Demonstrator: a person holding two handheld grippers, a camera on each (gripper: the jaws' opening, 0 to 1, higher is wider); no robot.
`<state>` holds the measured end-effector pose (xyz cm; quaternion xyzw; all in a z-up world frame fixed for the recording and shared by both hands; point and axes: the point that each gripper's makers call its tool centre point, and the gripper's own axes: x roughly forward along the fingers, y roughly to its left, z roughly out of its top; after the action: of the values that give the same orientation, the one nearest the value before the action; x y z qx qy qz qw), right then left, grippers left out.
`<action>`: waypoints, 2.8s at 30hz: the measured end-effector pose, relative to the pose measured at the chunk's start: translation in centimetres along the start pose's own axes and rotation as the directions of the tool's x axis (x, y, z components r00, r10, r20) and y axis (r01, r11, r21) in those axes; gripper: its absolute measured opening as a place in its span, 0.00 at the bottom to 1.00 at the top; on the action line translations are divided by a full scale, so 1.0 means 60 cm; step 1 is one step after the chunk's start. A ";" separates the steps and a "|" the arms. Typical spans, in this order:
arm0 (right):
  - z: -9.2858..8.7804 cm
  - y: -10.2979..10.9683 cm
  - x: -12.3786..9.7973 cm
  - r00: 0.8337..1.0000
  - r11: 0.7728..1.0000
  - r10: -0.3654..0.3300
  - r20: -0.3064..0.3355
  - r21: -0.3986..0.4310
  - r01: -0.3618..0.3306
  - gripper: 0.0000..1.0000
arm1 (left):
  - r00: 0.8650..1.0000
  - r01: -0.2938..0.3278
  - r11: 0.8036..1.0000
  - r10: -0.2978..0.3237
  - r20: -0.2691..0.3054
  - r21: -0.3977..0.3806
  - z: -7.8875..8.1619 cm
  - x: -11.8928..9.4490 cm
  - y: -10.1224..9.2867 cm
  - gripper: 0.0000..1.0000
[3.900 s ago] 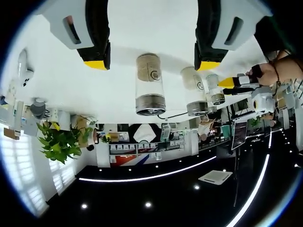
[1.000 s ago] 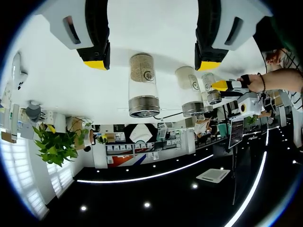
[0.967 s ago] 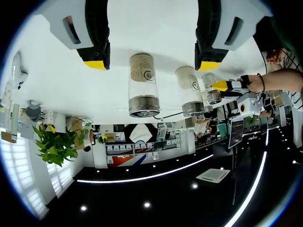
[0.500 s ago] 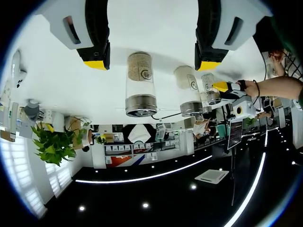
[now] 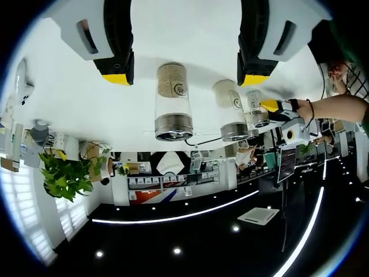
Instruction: Rotate the seasoning bottle until the label or dispensing opening points toward the visible target arrow and the bottle remains upright within the marked orientation range
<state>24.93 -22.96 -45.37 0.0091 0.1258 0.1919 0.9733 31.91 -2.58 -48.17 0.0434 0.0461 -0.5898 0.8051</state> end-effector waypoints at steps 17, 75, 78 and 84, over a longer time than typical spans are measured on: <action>-0.013 -0.021 -0.009 0.999 0.999 -0.032 -0.016 0.020 0.032 0.74 | 0.949 -0.311 0.950 0.310 -0.063 -0.013 -0.002 -0.037 0.007 0.59; 0.003 0.021 0.003 1.000 0.999 0.016 0.004 0.039 -0.016 0.74 | 0.651 -0.756 0.648 0.759 0.001 -0.090 0.014 -0.022 0.028 0.35; 0.002 0.020 0.003 1.000 0.999 0.015 0.003 0.041 -0.015 0.74 | 0.658 -0.750 0.655 0.753 0.003 -0.091 0.014 -0.023 0.029 0.34; -0.002 0.020 0.002 1.000 0.999 0.014 0.002 0.050 -0.014 0.73 | 0.669 -0.740 0.667 0.743 0.009 -0.088 0.015 -0.022 0.027 0.34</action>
<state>24.58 -21.82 -45.44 0.0345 0.1298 0.1956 0.9714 33.08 -0.98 -47.12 0.0145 0.0294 -0.2103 0.9771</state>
